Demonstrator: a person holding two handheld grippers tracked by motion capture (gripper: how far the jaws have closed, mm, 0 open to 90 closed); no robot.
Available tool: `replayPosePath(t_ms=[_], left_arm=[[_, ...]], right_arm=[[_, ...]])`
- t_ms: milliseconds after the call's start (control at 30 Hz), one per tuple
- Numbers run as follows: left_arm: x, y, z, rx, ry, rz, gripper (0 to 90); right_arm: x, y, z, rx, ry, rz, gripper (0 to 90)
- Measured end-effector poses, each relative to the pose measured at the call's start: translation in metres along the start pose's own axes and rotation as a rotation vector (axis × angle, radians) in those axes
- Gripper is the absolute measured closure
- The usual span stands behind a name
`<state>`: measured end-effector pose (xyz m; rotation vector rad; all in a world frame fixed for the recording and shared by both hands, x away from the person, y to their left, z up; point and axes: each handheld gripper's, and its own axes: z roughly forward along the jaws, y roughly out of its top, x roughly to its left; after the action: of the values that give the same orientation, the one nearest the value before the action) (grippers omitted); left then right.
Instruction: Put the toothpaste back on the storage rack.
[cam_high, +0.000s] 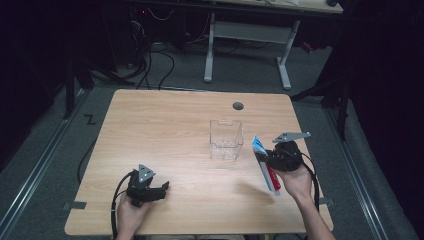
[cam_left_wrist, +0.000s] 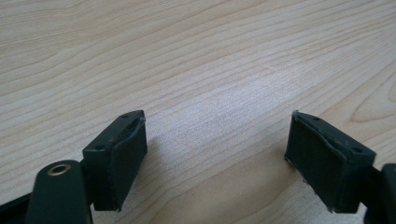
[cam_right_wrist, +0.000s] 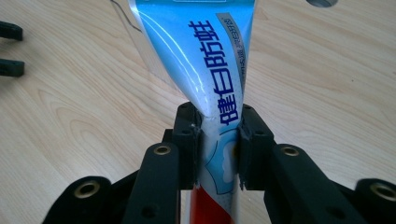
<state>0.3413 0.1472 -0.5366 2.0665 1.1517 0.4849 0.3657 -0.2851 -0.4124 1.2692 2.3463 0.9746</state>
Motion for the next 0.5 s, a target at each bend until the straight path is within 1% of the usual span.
replayPosePath(t_ms=[100,133,233,267,500], left_arm=[[0.0,0.0,0.0,0.0,0.0,0.0,20.6],[0.0,0.0,0.0,0.0,0.0,0.0,20.6],[0.0,0.0,0.0,0.0,0.0,0.0,20.6],[0.0,0.0,0.0,0.0,0.0,0.0,20.6],[0.0,0.0,0.0,0.0,0.0,0.0,20.6]], right_arm=[[0.001,0.002,-0.001,-0.012,0.011,-0.002,72.5],[0.003,0.006,-0.003,-0.024,0.017,-0.012,72.6],[0.003,0.008,-0.005,-0.037,0.029,-0.007,72.6],[0.003,0.011,-0.005,-0.049,0.048,-0.004,72.5],[0.005,0.019,-0.007,-0.068,0.055,-0.015,72.7]])
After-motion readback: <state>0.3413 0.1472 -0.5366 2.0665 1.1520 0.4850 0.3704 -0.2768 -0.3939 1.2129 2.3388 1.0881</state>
